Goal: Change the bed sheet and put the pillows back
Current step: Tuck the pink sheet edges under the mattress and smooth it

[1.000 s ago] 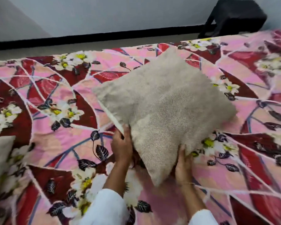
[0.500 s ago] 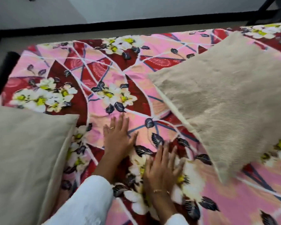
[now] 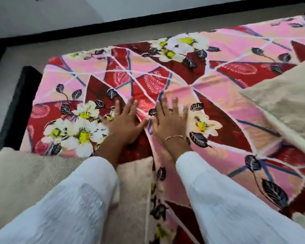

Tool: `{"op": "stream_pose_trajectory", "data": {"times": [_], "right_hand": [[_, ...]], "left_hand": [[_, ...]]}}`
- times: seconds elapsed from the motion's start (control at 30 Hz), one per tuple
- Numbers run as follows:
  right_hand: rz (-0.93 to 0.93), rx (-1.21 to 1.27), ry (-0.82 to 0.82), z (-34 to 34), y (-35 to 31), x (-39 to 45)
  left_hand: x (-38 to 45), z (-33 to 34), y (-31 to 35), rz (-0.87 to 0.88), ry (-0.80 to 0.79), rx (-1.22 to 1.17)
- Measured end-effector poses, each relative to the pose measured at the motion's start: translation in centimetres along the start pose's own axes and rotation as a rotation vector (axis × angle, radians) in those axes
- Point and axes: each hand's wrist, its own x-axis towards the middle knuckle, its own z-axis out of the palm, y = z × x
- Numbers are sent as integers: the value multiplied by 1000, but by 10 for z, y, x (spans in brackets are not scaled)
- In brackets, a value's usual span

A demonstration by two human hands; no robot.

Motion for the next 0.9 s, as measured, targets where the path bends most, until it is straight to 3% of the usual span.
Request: {"op": "stream_pose_trajectory", "data": {"times": [0.07,0.13,0.23,0.33,0.73,0.83,0.9], "right_hand": [[-206,12,-61,-1,-19,19],[-299,56,-96,-1,-25,37],[34,140,64,-3,-15,72],[279,51,23,1,-11,104],[-36,47,-124,-4,-50,225],[71,235,19,-12,-46,238],[172,172,115,-14,-49,247]], "left_hand": [[4,1,-25,-149,84,-7],[4,-6,-27,-176,177,16],[15,-11,-22,-48,321,100],[21,0,-26,-13,424,64],[29,21,-31,24,470,-30],[29,22,-32,32,482,-45],[30,23,-33,28,484,-46]]}}
